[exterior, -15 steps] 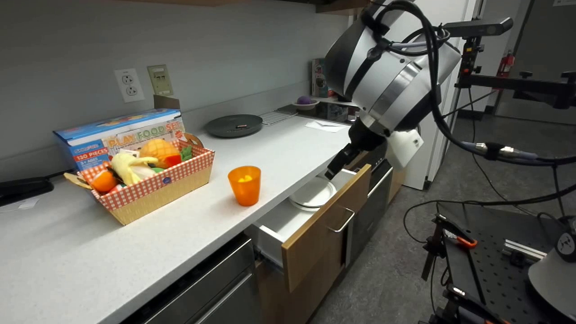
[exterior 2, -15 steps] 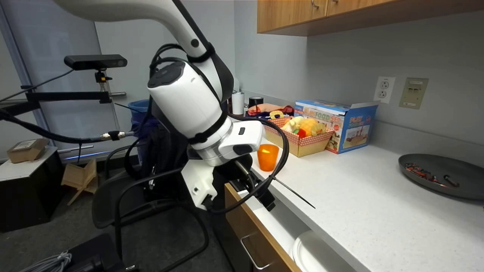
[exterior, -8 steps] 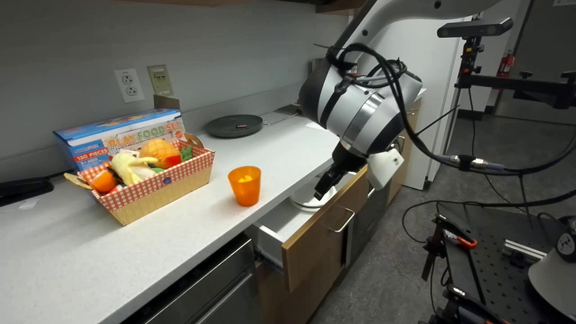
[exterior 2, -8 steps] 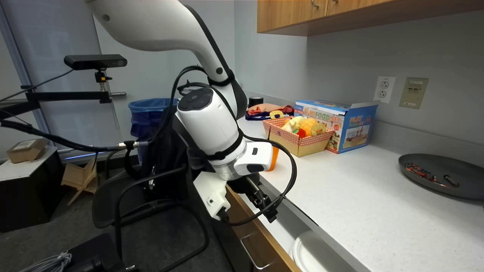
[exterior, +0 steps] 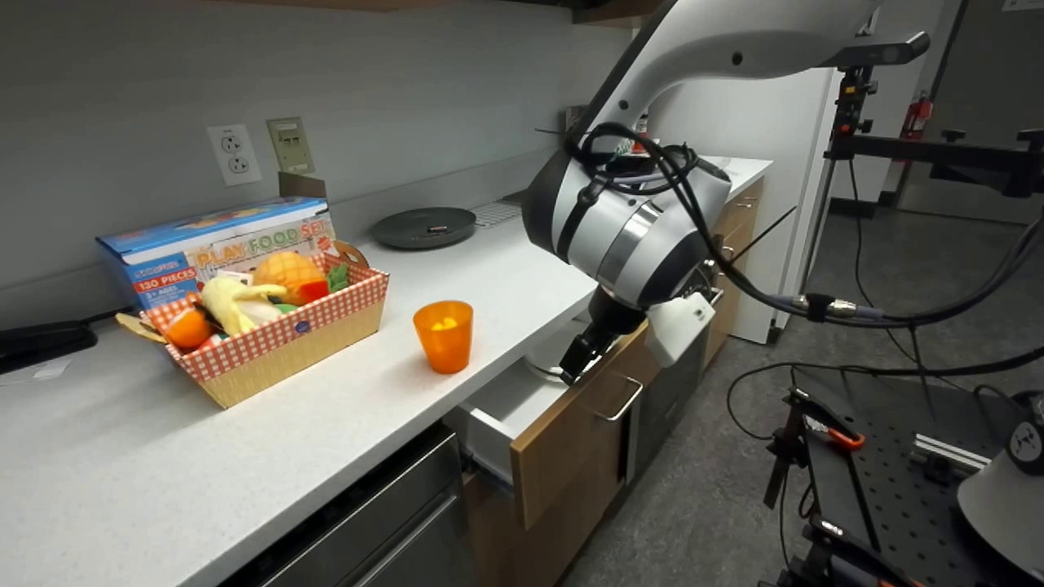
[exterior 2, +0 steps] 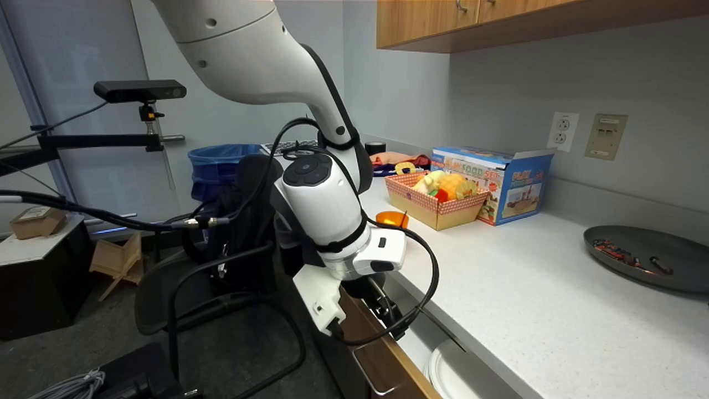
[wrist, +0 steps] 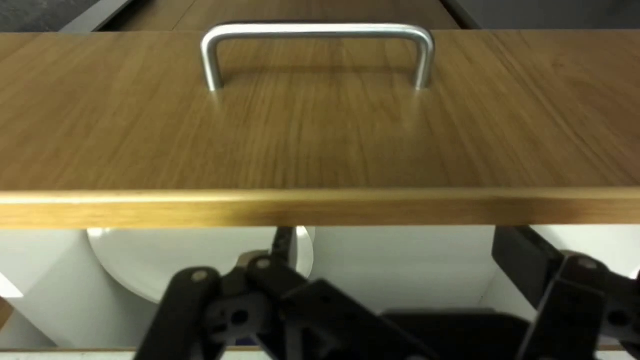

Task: Open the drawer

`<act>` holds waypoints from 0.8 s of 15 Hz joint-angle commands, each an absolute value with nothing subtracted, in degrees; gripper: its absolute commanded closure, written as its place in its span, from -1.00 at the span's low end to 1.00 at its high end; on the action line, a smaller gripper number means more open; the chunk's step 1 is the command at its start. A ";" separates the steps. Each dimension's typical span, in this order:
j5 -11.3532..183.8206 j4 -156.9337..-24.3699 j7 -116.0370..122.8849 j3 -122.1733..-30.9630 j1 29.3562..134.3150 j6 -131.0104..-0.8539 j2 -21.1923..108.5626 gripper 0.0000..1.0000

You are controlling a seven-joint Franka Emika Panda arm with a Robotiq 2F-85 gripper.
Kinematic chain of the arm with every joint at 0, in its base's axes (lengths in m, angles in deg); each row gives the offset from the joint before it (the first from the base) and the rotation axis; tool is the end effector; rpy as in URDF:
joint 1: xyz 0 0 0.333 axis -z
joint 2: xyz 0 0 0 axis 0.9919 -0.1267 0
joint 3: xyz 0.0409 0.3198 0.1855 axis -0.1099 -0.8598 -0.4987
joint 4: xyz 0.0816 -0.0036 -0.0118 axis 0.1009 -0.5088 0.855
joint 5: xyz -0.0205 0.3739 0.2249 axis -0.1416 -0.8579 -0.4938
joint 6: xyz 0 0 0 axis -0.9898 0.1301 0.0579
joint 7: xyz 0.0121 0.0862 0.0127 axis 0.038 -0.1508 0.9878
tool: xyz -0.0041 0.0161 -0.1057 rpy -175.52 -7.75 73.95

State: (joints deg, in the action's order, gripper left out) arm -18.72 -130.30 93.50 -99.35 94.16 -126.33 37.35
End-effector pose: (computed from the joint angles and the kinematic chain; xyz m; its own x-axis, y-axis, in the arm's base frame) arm 0.4991 -0.0428 0.2044 0.8818 -0.2441 0.4035 -0.2635 -0.9646 -0.0075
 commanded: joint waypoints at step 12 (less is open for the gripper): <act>-30.07 -133.53 108.60 -109.55 105.23 -133.28 33.29 -1.00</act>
State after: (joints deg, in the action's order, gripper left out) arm -24.30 -131.66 100.50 -103.86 99.55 -130.57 34.66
